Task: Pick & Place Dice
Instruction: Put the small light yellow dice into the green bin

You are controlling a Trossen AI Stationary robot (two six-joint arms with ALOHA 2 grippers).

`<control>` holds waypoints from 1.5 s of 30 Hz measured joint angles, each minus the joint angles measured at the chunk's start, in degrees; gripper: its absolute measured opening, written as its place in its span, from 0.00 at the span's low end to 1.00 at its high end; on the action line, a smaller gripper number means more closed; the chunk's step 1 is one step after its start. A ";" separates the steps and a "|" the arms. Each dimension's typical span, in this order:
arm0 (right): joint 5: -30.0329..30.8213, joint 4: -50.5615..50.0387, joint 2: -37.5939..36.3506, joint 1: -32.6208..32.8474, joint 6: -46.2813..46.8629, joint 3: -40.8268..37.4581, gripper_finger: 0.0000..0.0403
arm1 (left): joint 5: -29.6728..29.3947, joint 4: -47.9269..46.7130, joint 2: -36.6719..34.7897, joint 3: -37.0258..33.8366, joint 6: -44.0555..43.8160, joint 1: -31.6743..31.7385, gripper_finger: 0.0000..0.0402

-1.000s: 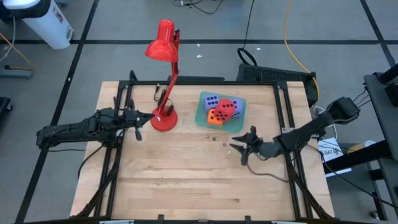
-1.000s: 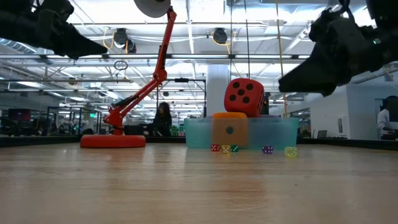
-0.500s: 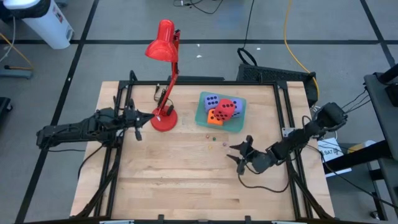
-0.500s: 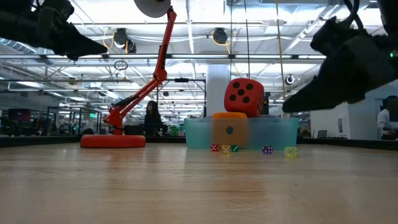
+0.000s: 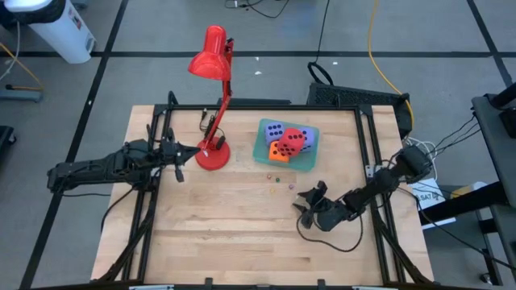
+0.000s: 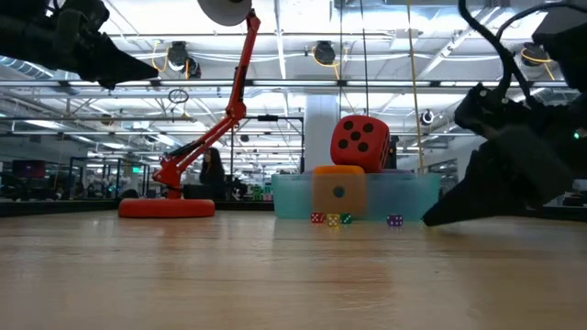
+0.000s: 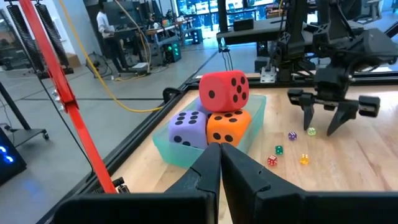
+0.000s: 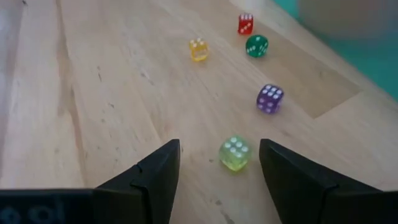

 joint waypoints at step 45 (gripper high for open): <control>5.72 -13.78 -23.23 -9.11 -18.74 1.33 0.17 | 0.00 0.20 -0.02 0.02 -0.18 -0.02 0.06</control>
